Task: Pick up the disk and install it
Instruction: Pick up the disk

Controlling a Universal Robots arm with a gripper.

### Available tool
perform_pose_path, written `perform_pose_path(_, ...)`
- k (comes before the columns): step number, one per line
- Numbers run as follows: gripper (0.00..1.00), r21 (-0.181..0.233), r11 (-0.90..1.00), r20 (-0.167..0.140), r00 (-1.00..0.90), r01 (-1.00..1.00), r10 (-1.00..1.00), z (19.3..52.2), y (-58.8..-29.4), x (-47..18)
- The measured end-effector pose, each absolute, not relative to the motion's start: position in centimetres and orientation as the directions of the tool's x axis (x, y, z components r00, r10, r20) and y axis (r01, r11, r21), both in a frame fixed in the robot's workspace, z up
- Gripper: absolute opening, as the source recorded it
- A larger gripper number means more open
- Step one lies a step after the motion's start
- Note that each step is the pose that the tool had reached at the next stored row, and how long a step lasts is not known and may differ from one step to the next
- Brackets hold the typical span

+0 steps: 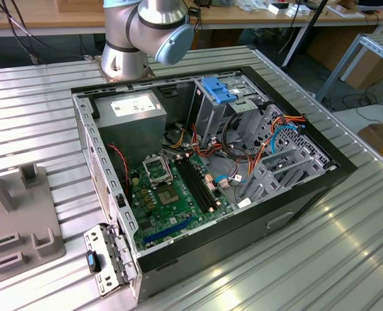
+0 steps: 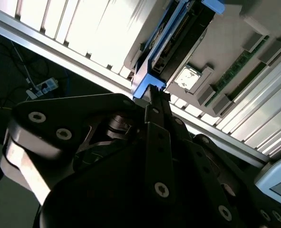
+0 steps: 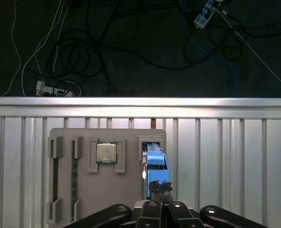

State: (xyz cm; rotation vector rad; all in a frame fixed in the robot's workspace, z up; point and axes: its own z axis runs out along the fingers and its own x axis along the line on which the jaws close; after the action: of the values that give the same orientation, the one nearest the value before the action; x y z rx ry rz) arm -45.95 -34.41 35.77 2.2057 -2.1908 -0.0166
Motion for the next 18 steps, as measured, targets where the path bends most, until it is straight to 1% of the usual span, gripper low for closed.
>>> perform_pose_path(1,0.17,0.031,-0.007,0.015,0.007,-1.0,-1.0,35.8,-34.4,-46.0)
perform_pose_path(2,0.29,0.031,-0.007,0.015,0.007,-1.0,-1.0,35.8,-34.4,-46.0)
perform_pose_path(3,0.29,0.031,-0.007,0.016,0.007,-1.0,-1.0,35.8,-34.4,-46.0)
perform_pose_path(8,0.6,0.031,-0.007,0.016,0.007,-1.0,-1.0,35.8,-34.4,-45.9)
perform_pose_path(11,0.6,0.03,-0.006,0.014,0.007,-1.0,-1.0,35.7,-34.4,-46.0)
perform_pose_path(18,0.6,0.031,-0.007,0.013,0.007,-1.0,-1.0,34.1,-34.4,-46.0)
